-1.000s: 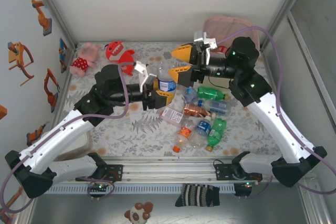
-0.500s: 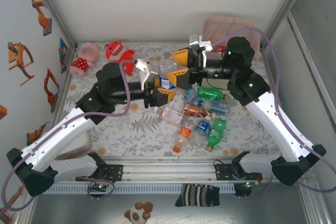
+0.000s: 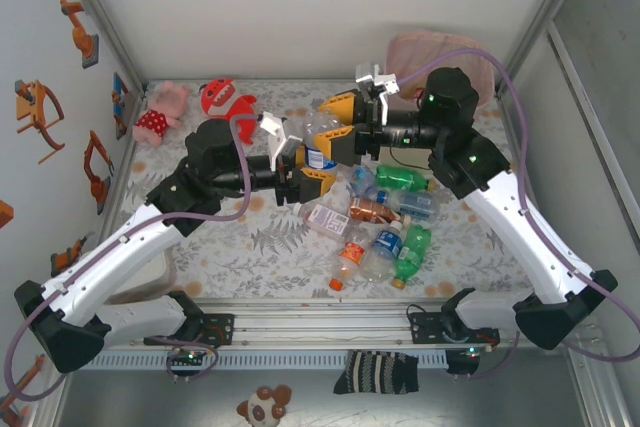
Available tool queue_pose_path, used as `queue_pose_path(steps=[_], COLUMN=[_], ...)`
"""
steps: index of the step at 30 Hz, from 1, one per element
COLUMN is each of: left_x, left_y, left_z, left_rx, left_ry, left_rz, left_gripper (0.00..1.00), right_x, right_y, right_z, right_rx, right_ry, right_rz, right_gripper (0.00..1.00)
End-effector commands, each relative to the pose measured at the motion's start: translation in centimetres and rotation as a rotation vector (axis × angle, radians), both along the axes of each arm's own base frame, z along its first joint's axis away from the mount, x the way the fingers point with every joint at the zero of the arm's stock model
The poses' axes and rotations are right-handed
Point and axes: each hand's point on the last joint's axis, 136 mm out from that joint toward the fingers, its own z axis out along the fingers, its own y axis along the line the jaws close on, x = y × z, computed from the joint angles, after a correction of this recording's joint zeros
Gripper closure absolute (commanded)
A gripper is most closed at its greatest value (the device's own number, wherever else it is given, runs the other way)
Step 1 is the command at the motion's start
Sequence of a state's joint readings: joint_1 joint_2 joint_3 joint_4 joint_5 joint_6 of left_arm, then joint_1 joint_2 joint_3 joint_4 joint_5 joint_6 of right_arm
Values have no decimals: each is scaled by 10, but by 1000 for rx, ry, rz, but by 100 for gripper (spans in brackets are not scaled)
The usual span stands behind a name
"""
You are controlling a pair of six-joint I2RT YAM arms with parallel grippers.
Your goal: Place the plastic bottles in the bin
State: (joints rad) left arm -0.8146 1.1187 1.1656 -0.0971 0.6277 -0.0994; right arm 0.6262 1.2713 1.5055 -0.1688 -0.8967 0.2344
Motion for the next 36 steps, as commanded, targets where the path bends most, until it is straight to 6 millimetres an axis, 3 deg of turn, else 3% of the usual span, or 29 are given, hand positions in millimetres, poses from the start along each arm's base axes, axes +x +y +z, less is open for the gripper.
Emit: queue_pose_path(steps=[1, 9, 21, 26, 36], left_x=[-2, -2, 8, 11, 11], left_y=[4, 6, 27, 39, 48], left_z=[25, 24, 25, 22, 18], left_rx=[-56, -53, -70, -72, -79], left_ry=[-46, -47, -94, -109, -106], left_rz=[-4, 13, 160, 225, 266], left_gripper=[45, 42, 24, 22, 22], right_x=[-3, -4, 16, 55, 176], right_y=[0, 1, -11, -35, -143], right_z=[12, 12, 20, 25, 35], right_rx=[18, 21, -9, -45, -69], right_ry=[-26, -24, -78, -74, 13], right_rz=[-12, -21, -192, -385, -883], right_gripper=[30, 39, 45, 45, 47])
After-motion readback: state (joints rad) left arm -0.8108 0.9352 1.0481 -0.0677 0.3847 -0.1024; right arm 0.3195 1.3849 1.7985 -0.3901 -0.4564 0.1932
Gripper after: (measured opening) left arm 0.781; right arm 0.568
